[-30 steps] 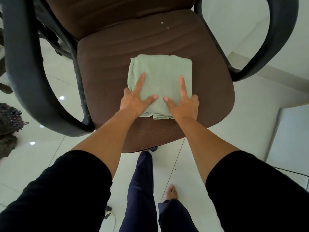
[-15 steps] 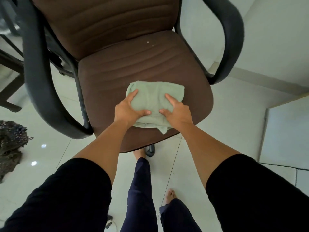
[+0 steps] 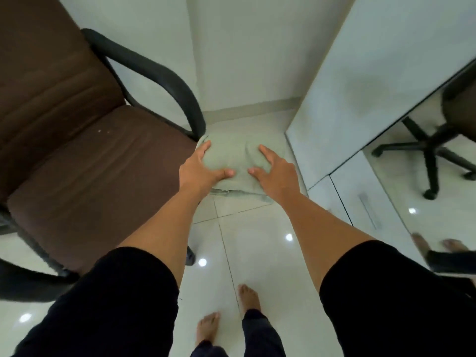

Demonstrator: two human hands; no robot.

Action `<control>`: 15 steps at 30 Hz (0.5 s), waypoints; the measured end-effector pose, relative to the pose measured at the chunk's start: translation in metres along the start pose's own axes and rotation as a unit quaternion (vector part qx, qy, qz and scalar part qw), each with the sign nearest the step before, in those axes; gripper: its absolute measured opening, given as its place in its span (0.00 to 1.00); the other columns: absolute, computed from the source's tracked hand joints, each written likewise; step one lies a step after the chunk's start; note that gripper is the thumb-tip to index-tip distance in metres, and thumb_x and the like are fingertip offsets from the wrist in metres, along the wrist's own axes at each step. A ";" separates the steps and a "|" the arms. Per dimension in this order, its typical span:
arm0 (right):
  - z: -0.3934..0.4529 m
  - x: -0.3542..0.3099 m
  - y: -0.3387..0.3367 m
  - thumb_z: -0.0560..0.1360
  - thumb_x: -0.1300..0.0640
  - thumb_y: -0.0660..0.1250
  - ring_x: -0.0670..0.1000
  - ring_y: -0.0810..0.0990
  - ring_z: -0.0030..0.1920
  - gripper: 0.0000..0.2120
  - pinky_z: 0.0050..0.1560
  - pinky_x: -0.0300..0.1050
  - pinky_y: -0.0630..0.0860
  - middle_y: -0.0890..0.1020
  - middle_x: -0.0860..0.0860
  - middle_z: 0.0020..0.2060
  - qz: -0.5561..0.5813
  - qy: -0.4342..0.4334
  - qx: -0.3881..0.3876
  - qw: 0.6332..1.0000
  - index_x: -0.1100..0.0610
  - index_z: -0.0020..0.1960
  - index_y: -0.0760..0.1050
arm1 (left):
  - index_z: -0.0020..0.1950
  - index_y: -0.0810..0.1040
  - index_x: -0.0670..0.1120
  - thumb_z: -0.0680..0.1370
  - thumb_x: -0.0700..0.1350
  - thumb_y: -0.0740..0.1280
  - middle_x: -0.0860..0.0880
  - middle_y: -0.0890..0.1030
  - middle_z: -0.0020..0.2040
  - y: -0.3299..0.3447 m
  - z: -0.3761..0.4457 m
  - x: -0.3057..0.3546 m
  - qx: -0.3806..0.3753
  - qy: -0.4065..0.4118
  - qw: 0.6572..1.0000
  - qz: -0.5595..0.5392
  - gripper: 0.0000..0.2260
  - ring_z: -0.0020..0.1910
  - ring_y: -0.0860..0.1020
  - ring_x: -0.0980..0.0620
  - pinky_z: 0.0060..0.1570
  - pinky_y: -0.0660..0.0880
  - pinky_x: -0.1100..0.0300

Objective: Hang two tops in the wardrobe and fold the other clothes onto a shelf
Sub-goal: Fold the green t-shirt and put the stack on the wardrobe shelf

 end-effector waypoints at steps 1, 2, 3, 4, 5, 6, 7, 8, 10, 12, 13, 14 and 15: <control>-0.010 0.011 -0.014 0.74 0.45 0.67 0.56 0.73 0.63 0.29 0.63 0.45 0.68 0.77 0.55 0.62 0.009 0.019 0.022 1.000 0.42 0.72 0.62 | 0.74 0.62 0.56 0.63 0.58 0.77 0.49 0.71 0.70 0.010 -0.004 0.013 -0.019 0.022 1.000 0.002 0.43 0.69 0.68 0.47 0.67 0.63 0.56; -0.022 0.021 -0.026 0.74 0.45 0.68 0.56 0.73 0.63 0.29 0.63 0.45 0.68 0.77 0.56 0.62 0.017 0.036 0.045 0.998 0.42 0.72 0.63 | 0.74 0.63 0.56 0.63 0.57 0.78 0.49 0.71 0.70 0.020 -0.010 0.025 -0.037 0.046 0.998 0.005 0.43 0.69 0.68 0.47 0.67 0.63 0.58; -0.035 0.031 -0.038 0.74 0.45 0.68 0.56 0.73 0.63 0.29 0.64 0.45 0.68 0.77 0.56 0.62 0.023 0.050 0.068 0.996 0.42 0.72 0.63 | 0.74 0.63 0.55 0.63 0.57 0.78 0.50 0.71 0.70 0.029 -0.017 0.037 -0.054 0.071 0.996 0.008 0.43 0.69 0.68 0.48 0.66 0.62 0.59; -0.049 0.041 -0.048 0.74 0.46 0.68 0.56 0.73 0.64 0.29 0.64 0.45 0.68 0.77 0.56 0.63 0.030 0.067 0.088 0.993 0.42 0.72 0.63 | 0.74 0.63 0.55 0.63 0.56 0.78 0.51 0.70 0.70 0.039 -0.025 0.048 -0.073 0.093 0.993 0.011 0.42 0.69 0.67 0.49 0.66 0.62 0.60; -0.064 0.052 -0.058 0.74 0.46 0.68 0.57 0.73 0.64 0.29 0.63 0.45 0.68 0.77 0.56 0.63 0.038 0.086 0.106 0.990 0.42 0.72 0.63 | 0.74 0.63 0.55 0.64 0.56 0.78 0.51 0.70 0.71 0.049 -0.034 0.059 -0.093 0.113 0.989 0.017 0.42 0.70 0.67 0.50 0.66 0.61 0.61; -0.080 0.063 -0.066 0.74 0.46 0.67 0.57 0.73 0.63 0.29 0.62 0.46 0.68 0.77 0.57 0.62 0.046 0.108 0.121 0.986 0.42 0.73 0.63 | 0.74 0.63 0.55 0.64 0.56 0.78 0.51 0.70 0.71 0.060 -0.043 0.069 -0.112 0.134 0.984 0.027 0.42 0.70 0.67 0.50 0.66 0.61 0.62; -0.097 0.074 -0.074 0.74 0.46 0.67 0.58 0.72 0.63 0.29 0.62 0.46 0.68 0.76 0.57 0.62 0.054 0.128 0.136 0.981 0.42 0.73 0.62 | 0.74 0.64 0.55 0.63 0.56 0.78 0.51 0.70 0.71 0.072 -0.054 0.080 -0.132 0.155 0.978 0.038 0.42 0.69 0.68 0.51 0.65 0.62 0.62; -0.113 0.086 -0.082 0.74 0.45 0.67 0.58 0.72 0.63 0.29 0.62 0.47 0.68 0.76 0.57 0.63 0.062 0.146 0.154 0.975 0.42 0.73 0.62 | 0.74 0.64 0.55 0.63 0.56 0.78 0.52 0.70 0.71 0.084 -0.065 0.090 -0.151 0.173 0.972 0.049 0.42 0.69 0.68 0.51 0.65 0.62 0.62; -0.148 0.108 -0.099 0.74 0.45 0.67 0.59 0.72 0.64 0.30 0.63 0.49 0.69 0.76 0.57 0.63 0.076 0.180 0.192 0.962 0.43 0.73 0.61 | 0.74 0.64 0.55 0.62 0.56 0.78 0.52 0.71 0.70 0.111 -0.088 0.108 -0.190 0.207 0.957 0.066 0.43 0.68 0.70 0.50 0.64 0.64 0.62; -0.184 0.133 -0.117 0.75 0.46 0.67 0.59 0.71 0.64 0.30 0.63 0.49 0.69 0.75 0.58 0.64 0.087 0.215 0.227 0.946 0.43 0.74 0.61 | 0.74 0.64 0.55 0.62 0.57 0.78 0.52 0.71 0.70 0.141 -0.115 0.130 -0.226 0.247 0.938 0.084 0.43 0.67 0.70 0.50 0.64 0.65 0.60; -0.202 0.146 -0.127 0.75 0.46 0.67 0.59 0.71 0.64 0.30 0.63 0.49 0.69 0.75 0.59 0.64 0.091 0.233 0.245 0.937 0.43 0.74 0.60 | 0.74 0.64 0.55 0.62 0.57 0.78 0.51 0.72 0.70 0.157 -0.131 0.141 -0.244 0.268 0.927 0.093 0.43 0.67 0.70 0.49 0.65 0.65 0.58; -0.221 0.160 -0.136 0.75 0.45 0.67 0.59 0.71 0.64 0.30 0.62 0.48 0.69 0.74 0.58 0.65 0.093 0.251 0.263 0.927 0.43 0.74 0.60 | 0.74 0.64 0.55 0.62 0.57 0.78 0.51 0.72 0.70 0.174 -0.148 0.152 -0.263 0.286 0.916 0.099 0.43 0.67 0.71 0.49 0.66 0.66 0.57; -0.240 0.174 -0.146 0.74 0.45 0.67 0.59 0.71 0.64 0.30 0.62 0.48 0.69 0.73 0.58 0.65 0.091 0.272 0.282 0.915 0.42 0.74 0.60 | 0.74 0.64 0.55 0.62 0.56 0.78 0.51 0.72 0.70 0.192 -0.165 0.162 -0.285 0.300 0.905 0.099 0.44 0.67 0.70 0.49 0.67 0.66 0.57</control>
Point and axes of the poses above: each hand's wrist, its own z-axis towards the middle knuckle, its own y-axis out of the palm, x = y × z, the point moved 4 cm from there along z, towards the middle knuckle
